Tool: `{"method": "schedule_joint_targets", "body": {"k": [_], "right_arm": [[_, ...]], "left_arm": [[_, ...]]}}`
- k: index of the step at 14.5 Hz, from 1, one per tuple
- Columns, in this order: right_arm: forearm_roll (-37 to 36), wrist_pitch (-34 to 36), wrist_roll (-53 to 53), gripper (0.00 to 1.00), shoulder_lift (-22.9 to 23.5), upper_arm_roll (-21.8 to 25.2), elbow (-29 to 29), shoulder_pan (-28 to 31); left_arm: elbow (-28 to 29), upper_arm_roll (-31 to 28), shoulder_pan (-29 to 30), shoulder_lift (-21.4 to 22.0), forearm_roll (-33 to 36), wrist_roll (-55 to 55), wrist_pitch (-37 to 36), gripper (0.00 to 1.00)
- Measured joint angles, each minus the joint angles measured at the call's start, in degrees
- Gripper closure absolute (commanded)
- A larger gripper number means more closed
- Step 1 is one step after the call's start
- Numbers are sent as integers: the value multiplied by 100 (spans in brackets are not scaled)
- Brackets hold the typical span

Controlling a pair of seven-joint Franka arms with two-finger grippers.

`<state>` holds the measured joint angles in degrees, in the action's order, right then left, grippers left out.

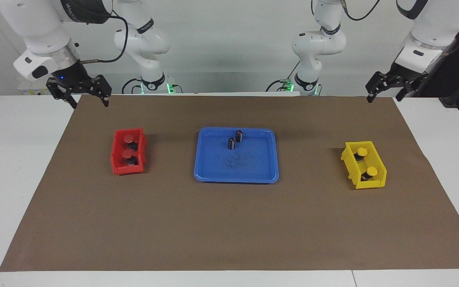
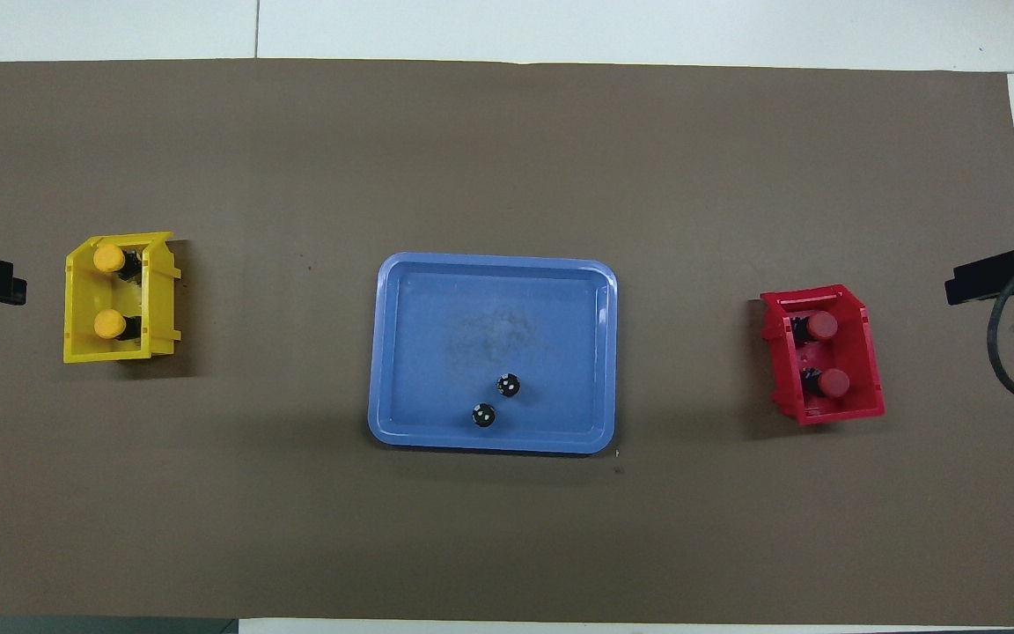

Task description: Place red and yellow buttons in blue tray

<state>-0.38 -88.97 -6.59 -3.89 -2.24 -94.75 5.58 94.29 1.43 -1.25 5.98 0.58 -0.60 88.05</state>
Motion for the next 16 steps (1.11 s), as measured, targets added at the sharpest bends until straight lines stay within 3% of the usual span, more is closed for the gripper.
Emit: {"method": "schedule_joint_targets", "body": {"k": [5, 8, 12, 16], "right_arm": [[6, -771, 1, 1, 104, -26, -218, -60], [9, -1433, 57, 5, 426, -32, -564, -233], [42, -2777, 67, 14, 818, -26, -1539, -284], [63, -3456, 68, 25, 917, -18, -2211, -230]], "left_arm": [[7, 2, -1, 9, 0, 4, -25, 0], [8, 3, -1, 12, 0, 12, -29, 0], [24, -20, 8, 31, 0, 24, -61, 0], [249, -27, 19, 142, 0, 42, -62, 0]]}}
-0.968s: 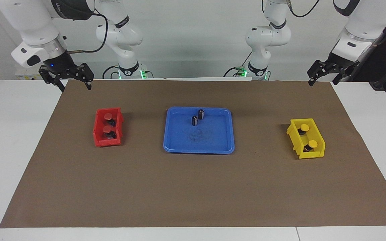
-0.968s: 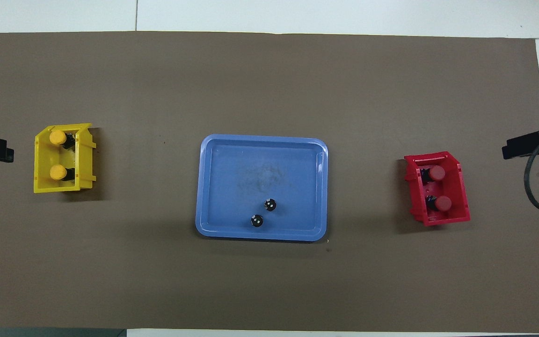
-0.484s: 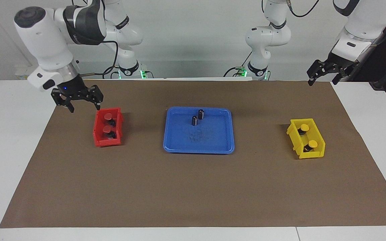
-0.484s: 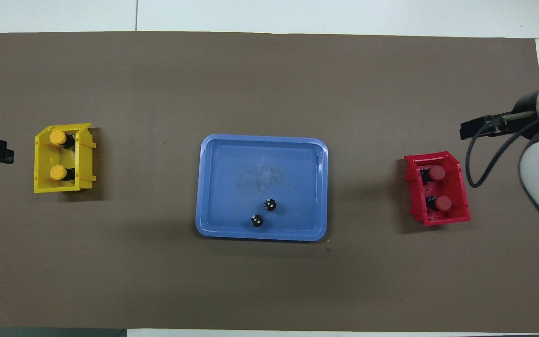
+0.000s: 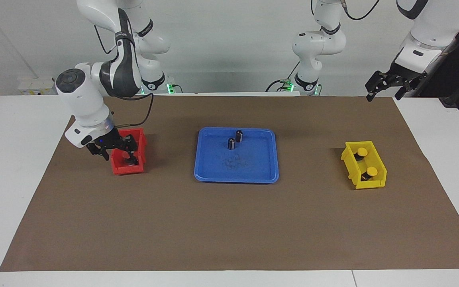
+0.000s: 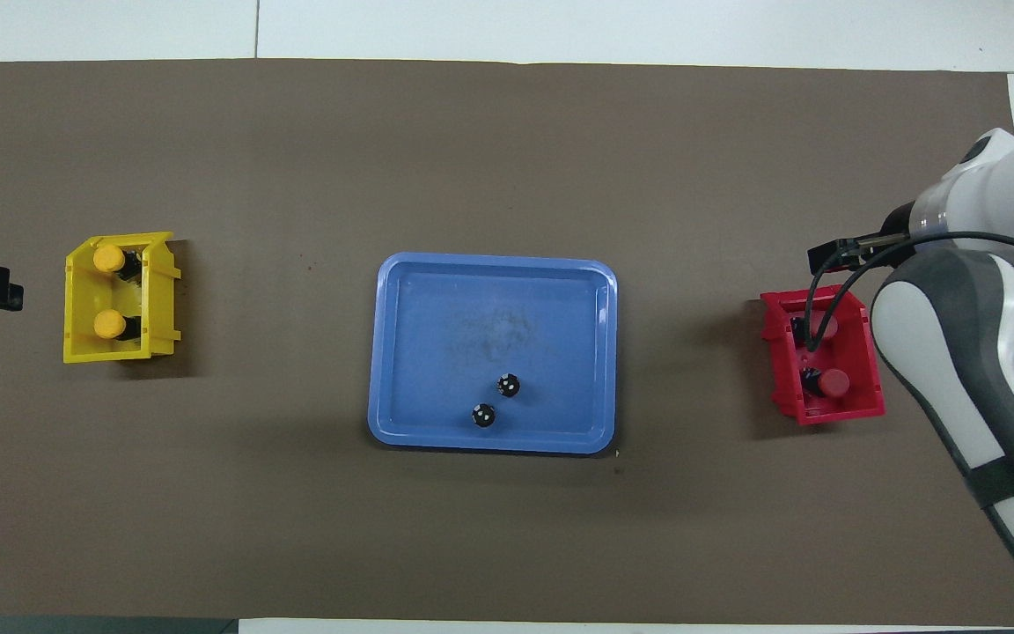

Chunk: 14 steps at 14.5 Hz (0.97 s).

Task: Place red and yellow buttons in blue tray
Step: 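Reach the right gripper into the red holder and grasp a red button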

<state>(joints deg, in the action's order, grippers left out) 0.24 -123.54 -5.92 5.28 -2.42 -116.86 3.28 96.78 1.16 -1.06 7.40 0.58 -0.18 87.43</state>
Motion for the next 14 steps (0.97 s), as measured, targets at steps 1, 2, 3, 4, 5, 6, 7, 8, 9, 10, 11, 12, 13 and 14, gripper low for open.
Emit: {"method": "schedule_joint_targets", "body": {"k": [1, 2, 3, 4, 5, 6, 7, 8, 9, 10, 11, 12, 13, 14], "right_arm": [[11, -150, 0, 25, -6, -1, -146, 0], [19, -275, 0, 25, -8, -2, -274, 1], [26, -386, 0, 26, -10, -1, -405, 3], [32, -496, 0, 26, -11, 0, -543, 7], [34, -585, 0, 26, -11, 4, -654, 13], [35, -625, 0, 26, -10, 12, -730, 17], [36, -628, 0, 26, -11, 19, -774, 20], [37, -628, 0, 26, -14, 23, -803, 21], [37, -628, 0, 26, -21, 24, -833, 22], [37, -628, 0, 26, -29, 24, -864, 25], [37, -628, 0, 26, -39, 24, -900, 36], [38, -628, -4, 26, -53, 24, -947, 60], [37, -628, -10, 27, -67, 24, -995, 84], [37, -628, -13, 28, -84, 25, -1037, 99]], "left_arm": [[114, -10, 15, 59, 0, 3, 24, 0], [201, -17, 28, 109, 0, 3, 56, 0], [259, -19, 42, 148, 0, 4, 74, 0], [294, -19, 52, 175, 0, 4, 76, 0], [315, -19, 55, 193, 0, 4, 78, 0], [338, -18, 56, 207, 0, 4, 87, 0], [355, -18, 56, 217, 0, 4, 96, 0], [367, -18, 56, 224, 0, 4, 104, 0], [373, -18, 57, 230, 0, 4, 111, 0], [379, -18, 57, 232, 0, 4, 115, 0], [385, -18, 57, 233, 0, 4, 122, 0], [389, -19, 58, 234, 0, 4, 130, 0], [393, -19, 59, 234, 0, 4, 136, 0], [395, -19, 60, 234, 0, 4, 139, 0]]}}
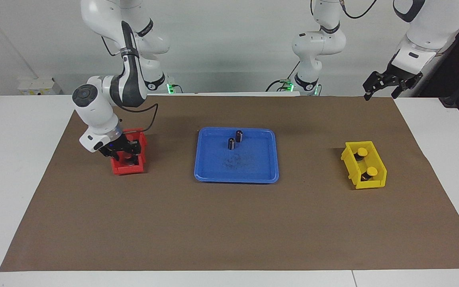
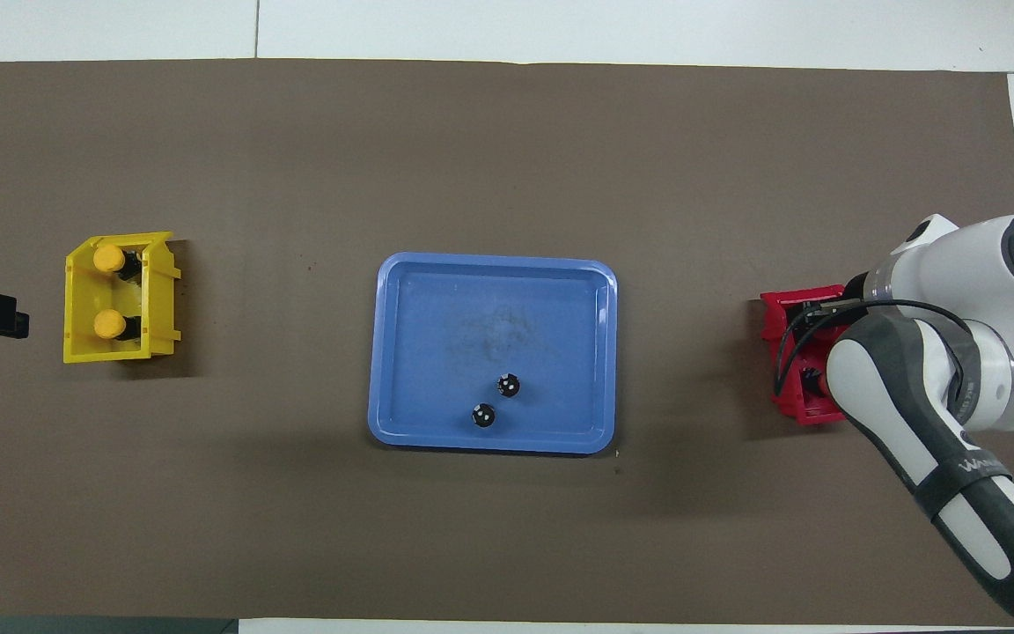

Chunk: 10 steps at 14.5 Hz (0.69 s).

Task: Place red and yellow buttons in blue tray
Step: 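Reach the right gripper into the red holder and grasp a red button, then carry the red button to the tray while the left gripper reaches yellow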

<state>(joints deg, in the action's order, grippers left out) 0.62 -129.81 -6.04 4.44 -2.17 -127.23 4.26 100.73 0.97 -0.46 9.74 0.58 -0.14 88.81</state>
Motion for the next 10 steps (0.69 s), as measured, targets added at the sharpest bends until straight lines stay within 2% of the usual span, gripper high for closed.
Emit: {"method": "schedule_joint_targets", "body": {"k": [2, 6, 8, 10], "right_arm": [[0, 0, 0, 35, -28, -1, -61, 3], [0, 0, -2, 62, -43, -8, -107, 0], [1, 19, -2, 63, -62, -11, -99, -7], [1, 435, -3, 63, -74, -24, 141, -16]], "left_arm": [[2, 0, 1, 2, 0, 0, 6, 0], [4, -1, 1, 9, 0, 0, 12, 0], [4, -9, 5, 10, 0, 1, 22, 0], [4, -34, 21, 10, 0, 1, 28, 0]]}}
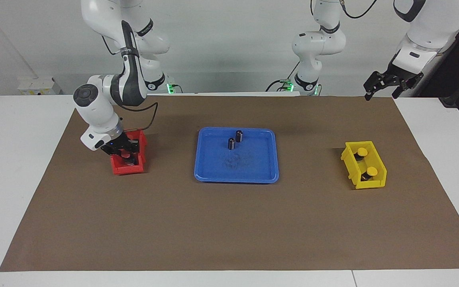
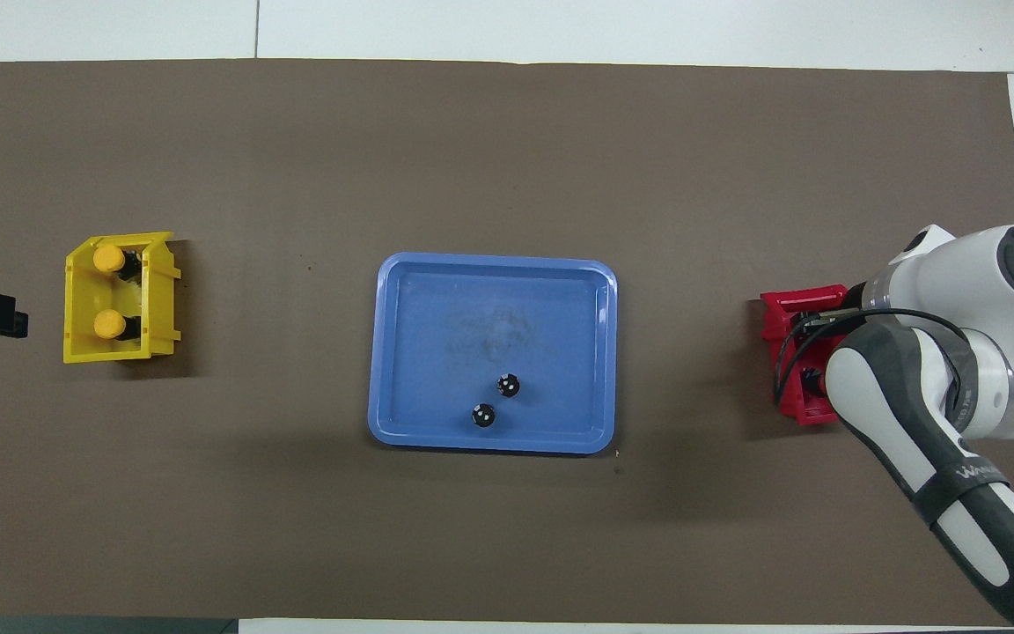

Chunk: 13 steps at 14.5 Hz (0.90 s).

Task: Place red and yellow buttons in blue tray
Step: 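Carry the red button to the tray while the left gripper reaches yellow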

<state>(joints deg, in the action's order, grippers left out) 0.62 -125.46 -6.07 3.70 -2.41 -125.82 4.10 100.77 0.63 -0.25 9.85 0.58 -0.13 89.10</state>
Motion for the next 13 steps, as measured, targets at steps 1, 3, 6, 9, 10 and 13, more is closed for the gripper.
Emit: {"method": "schedule_joint_targets", "body": {"k": [1, 3, 6, 9, 10, 13], "right_arm": [[-1, 412, 0, 63, 4, -9, 302, -3], [-3, 1337, -6, 63, 42, -20, 1115, -50], [-3, 2359, 430, 62, 303, -21, 2407, -522], [15, 2359, 1767, 62, 682, -48, 3084, -1403], [19, 2062, 2314, 62, 801, -60, 3113, -1748], [18, 1223, 3606, 62, 1152, -76, 3044, -2728]], "left_arm": [[0, -11, 6, 0, 0, 0, 10, 0], [10, -21, 96, -1, 1, 0, 218, 1], [299, -39, 444, -194, 1, -211, 1141, 6], [574, -44, 542, -942, -67, -252, 2156, 17], [588, -35, 538, -1246, -105, -252, 2453, 19], [594, 8, 511, -1990, -141, -252, 3137, 23]]}}
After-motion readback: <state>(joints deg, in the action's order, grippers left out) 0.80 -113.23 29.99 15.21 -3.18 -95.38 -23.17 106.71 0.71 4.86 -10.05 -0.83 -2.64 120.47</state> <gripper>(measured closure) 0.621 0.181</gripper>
